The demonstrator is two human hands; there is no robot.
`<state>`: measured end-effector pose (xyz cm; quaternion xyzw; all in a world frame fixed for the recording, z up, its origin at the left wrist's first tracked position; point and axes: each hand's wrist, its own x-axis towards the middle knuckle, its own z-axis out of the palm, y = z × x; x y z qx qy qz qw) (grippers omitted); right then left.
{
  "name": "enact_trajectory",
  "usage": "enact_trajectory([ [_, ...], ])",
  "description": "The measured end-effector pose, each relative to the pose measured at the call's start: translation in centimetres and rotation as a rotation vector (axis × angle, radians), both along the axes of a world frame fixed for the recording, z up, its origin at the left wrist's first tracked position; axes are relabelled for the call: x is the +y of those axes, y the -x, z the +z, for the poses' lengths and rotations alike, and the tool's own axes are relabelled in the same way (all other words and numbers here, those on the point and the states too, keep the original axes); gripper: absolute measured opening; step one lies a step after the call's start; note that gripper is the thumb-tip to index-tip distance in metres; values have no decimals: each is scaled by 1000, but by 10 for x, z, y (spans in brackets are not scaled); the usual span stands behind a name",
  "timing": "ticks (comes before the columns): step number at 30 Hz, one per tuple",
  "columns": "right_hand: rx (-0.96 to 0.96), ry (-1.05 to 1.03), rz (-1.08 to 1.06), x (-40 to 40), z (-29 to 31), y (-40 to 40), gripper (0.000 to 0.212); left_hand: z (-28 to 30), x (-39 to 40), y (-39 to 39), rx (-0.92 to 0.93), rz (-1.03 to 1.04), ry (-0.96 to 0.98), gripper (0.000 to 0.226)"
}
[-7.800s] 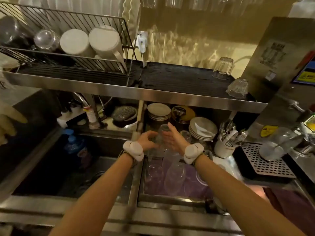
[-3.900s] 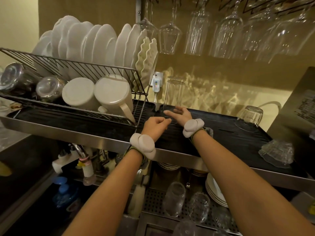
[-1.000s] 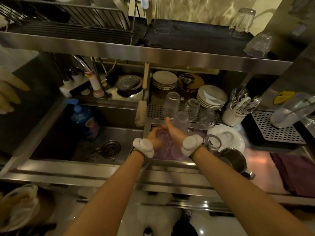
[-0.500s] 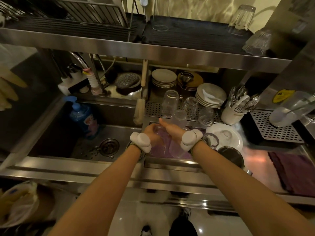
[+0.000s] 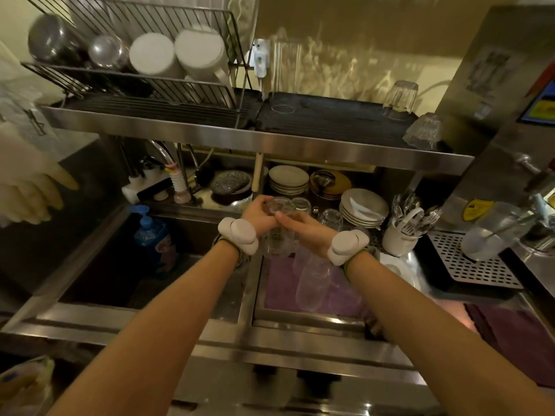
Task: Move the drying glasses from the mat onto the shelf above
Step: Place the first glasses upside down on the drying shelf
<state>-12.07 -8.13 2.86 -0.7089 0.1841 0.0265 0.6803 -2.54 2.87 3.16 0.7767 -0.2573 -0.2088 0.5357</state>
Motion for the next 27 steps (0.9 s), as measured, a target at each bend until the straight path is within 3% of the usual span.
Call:
enact_trajectory([
  [2, -66, -73, 68, -7, 8, 0, 18, 14, -1, -2, -33, 0, 22, 61],
  [5, -102, 1, 36, -8, 31, 0, 48, 37, 1, -4, -31, 6, 72, 69],
  [10, -179, 150, -15, -13, 59, -9, 37, 66, -1, -5, -49, -6, 158, 71],
  [12, -190, 193, -32, -15, 68, -14, 23, 78, -3, -7, -46, 11, 195, 72],
  [16, -179, 242, -47, -19, 78, -21, 68, 100, -5, -11, -75, 30, 265, 68],
  [18, -192, 227, -61, -17, 80, -25, 75, 108, -6, -14, -70, 24, 294, 62],
  [27, -323, 223, -158, -24, 132, -48, 57, 157, -18, -36, -122, 30, 450, 40],
])
